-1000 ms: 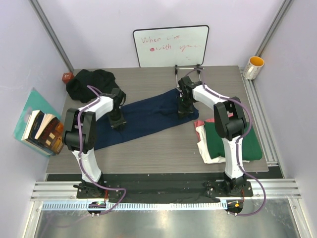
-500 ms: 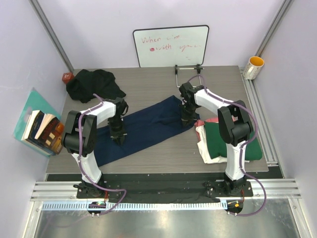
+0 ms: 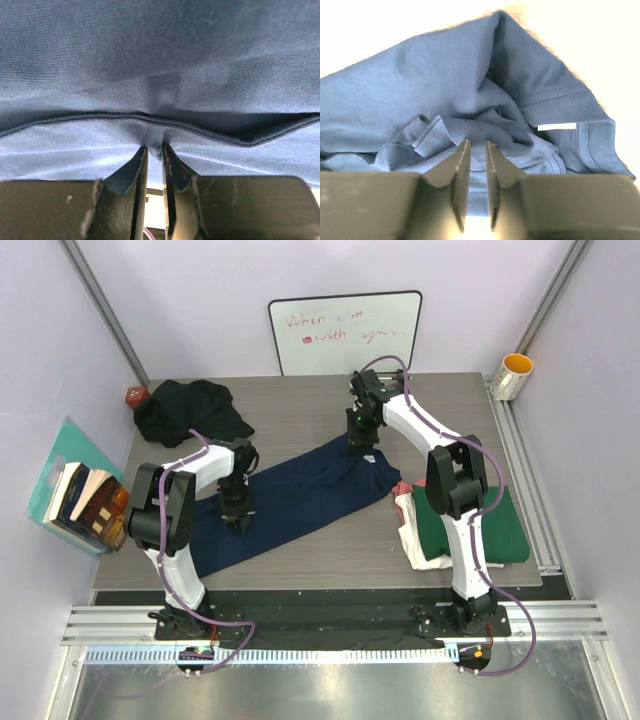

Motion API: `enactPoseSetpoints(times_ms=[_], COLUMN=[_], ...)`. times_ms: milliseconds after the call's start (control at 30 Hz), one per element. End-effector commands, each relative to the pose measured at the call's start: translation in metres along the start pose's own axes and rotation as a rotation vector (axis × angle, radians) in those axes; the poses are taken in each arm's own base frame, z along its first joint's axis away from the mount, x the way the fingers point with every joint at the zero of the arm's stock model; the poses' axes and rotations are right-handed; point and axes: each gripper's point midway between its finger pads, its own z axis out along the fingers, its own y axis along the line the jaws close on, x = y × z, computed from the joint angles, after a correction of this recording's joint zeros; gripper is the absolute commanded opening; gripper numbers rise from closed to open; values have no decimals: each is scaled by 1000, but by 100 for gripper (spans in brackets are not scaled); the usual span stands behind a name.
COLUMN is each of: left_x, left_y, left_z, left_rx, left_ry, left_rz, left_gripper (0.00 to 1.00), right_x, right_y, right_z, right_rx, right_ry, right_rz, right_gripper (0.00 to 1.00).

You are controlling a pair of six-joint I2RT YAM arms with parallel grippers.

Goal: Fold and stack the t-shirts

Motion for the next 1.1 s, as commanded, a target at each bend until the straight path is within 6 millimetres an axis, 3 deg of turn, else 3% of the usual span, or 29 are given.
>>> enactPoseSetpoints(times_ms=[0, 67, 333, 467, 733, 1067], left_x=[5, 5, 1, 1, 5, 5], left_y=[10, 9, 3, 3, 5, 6], left_z=[-5, -4, 2, 3, 8, 10], left_rx=[-34, -32, -17, -19, -28, -32], left_ry=[-9, -6, 14, 16, 30, 32], left_rz=[24, 22, 23, 26, 27, 30], left_gripper=[17, 17, 17, 17, 17, 17], right_x=[-11, -21, -27, -25, -11, -7], right_y=[11, 13, 4, 6, -10, 13], right_z=[-29, -52, -70, -70, -65, -61], right_rx=[-21, -15, 50, 42, 96, -27], right_ry=[-59, -121, -183, -178, -153, -117], right_rz=[-9, -25, -61, -72, -60, 104], right_gripper=[31, 36, 47, 51, 57, 58])
